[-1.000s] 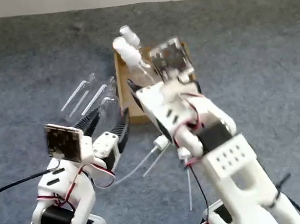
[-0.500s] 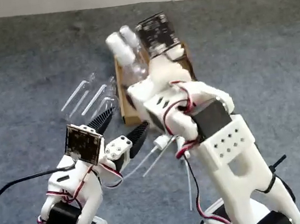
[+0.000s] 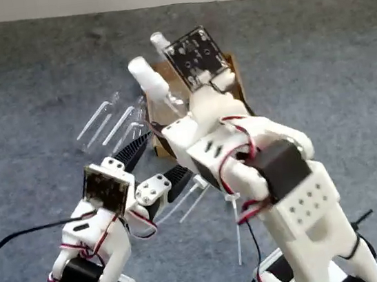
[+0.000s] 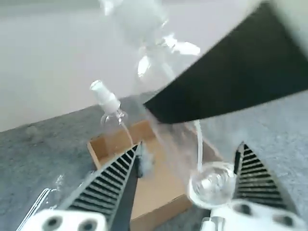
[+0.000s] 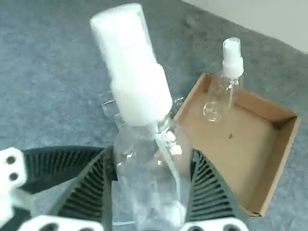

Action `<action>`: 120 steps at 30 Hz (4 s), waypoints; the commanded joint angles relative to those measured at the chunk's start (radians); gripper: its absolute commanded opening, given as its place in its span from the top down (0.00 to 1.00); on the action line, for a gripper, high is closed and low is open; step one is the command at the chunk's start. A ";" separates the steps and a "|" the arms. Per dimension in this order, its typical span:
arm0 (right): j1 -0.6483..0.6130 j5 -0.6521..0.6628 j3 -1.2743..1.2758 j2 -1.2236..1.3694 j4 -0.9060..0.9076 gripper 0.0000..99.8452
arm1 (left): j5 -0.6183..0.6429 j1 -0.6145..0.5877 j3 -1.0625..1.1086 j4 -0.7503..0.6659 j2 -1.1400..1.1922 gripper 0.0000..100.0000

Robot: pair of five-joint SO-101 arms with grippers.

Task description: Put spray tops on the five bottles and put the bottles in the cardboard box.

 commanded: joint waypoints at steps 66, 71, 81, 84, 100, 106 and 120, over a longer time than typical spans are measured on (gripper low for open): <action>0.427 -0.092 0.028 0.937 -1.115 0.92 | -0.005 -0.044 -0.035 0.003 0.151 0.77; 0.427 -0.092 0.030 0.937 -1.113 0.92 | -0.005 -0.044 -0.035 0.003 0.151 0.77; 0.426 -0.092 0.076 0.935 -1.115 0.82 | -0.005 -0.044 -0.035 0.003 0.151 0.77; 0.426 -0.092 0.076 0.935 -1.115 0.81 | -0.005 -0.044 -0.035 0.003 0.151 0.77; 0.424 -0.092 0.068 0.931 -1.115 0.80 | -0.005 -0.044 -0.035 0.003 0.151 0.77; 0.404 -0.092 0.068 0.931 -1.113 0.72 | -0.005 -0.044 -0.035 0.003 0.151 0.77; 0.401 -0.092 0.035 0.897 -1.056 0.72 | -0.006 -0.044 -0.035 0.003 0.151 0.77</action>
